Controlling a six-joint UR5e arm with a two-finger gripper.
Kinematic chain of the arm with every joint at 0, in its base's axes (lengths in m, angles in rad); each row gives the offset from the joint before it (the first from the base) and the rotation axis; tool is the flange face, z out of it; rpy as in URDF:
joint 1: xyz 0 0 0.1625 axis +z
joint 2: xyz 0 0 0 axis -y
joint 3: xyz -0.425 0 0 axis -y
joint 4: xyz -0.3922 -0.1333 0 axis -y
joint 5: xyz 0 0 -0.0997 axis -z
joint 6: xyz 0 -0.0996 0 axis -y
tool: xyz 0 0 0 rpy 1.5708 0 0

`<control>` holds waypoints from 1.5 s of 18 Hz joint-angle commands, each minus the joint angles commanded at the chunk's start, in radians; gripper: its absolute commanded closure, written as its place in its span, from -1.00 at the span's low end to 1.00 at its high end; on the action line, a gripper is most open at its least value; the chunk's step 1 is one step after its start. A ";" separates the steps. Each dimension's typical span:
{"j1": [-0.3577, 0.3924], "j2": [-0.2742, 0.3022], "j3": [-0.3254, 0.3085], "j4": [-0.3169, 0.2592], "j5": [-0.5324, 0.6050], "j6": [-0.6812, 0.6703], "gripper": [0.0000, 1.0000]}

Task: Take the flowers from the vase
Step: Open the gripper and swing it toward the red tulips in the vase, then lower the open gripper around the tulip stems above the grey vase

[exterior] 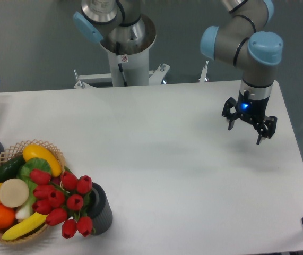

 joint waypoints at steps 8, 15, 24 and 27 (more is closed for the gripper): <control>-0.037 0.014 -0.023 0.074 -0.497 0.000 -1.00; -0.115 0.012 -0.025 0.071 -0.634 -0.012 -1.00; -0.233 -0.027 0.011 0.074 -0.643 -0.153 -1.00; -0.255 -0.024 0.009 0.074 -0.643 -0.181 -1.00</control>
